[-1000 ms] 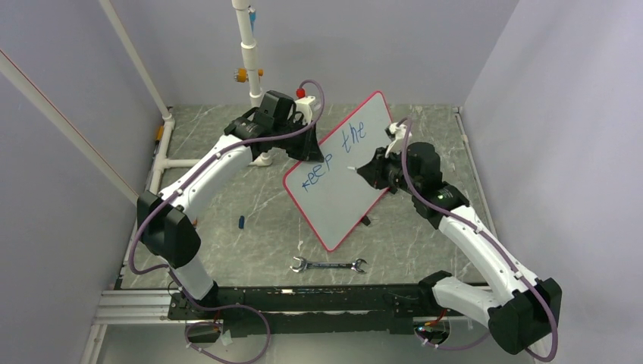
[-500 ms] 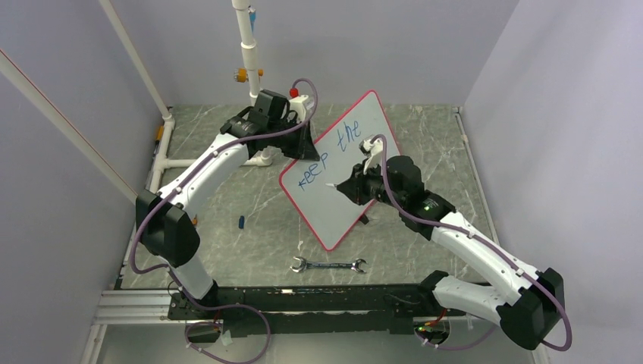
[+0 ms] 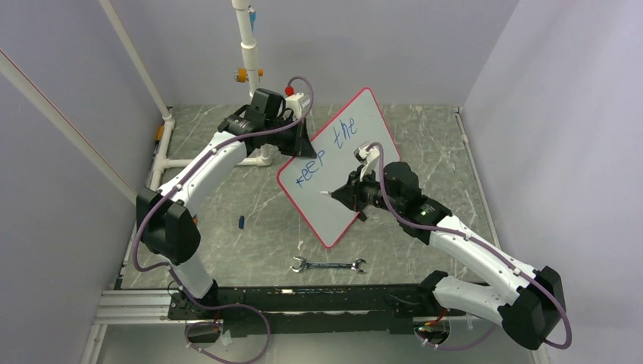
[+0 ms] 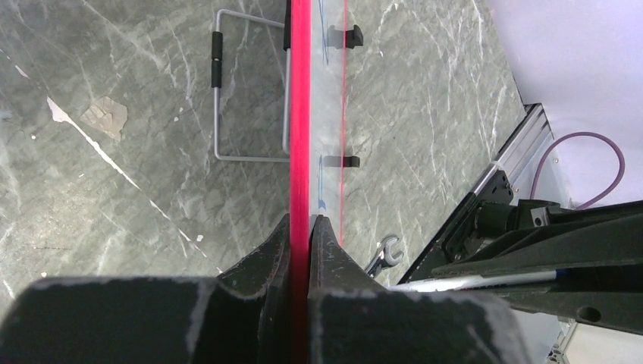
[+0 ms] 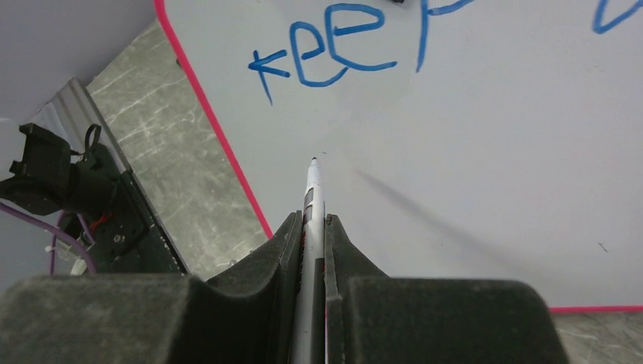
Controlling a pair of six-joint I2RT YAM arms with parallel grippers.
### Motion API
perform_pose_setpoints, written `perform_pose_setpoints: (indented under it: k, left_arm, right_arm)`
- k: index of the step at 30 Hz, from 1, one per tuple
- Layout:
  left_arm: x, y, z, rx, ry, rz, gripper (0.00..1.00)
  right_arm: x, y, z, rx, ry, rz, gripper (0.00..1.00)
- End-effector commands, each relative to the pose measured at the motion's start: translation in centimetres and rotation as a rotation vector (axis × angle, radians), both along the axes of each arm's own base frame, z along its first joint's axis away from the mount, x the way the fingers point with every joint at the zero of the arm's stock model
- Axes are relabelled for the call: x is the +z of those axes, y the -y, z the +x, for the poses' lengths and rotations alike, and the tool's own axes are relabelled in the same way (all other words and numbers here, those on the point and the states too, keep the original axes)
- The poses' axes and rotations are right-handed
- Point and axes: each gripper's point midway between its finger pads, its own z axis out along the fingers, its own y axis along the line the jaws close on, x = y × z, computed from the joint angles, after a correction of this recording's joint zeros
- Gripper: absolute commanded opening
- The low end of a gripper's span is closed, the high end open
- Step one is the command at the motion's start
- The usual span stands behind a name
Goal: Write a sentence on the whiteboard
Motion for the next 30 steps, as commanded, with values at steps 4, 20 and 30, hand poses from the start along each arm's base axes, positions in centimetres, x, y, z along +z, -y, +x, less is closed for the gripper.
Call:
perform_pose_setpoints:
  k: [4, 20, 30]
  left_arm:
    - [-1.2, -2.9, 3.5, 0.093, 0.126, 0.137, 0.0]
    - [-1.0, -2.8, 3.5, 0.092, 0.13, 0.133, 0.0]
    - [-0.9, -2.9, 3.4, 0.093, 0.131, 0.132, 0.0]
  right_arm:
    - [1.8, -2.6, -0.1, 0.079, 0.072, 0.043, 0.0]
    - [0.0, -4.4, -0.2, 0.103, 0.054, -0.015, 0.0]
    - [-2.5, -3.9, -1.3, 0.116, 0.007, -0.055, 0.0]
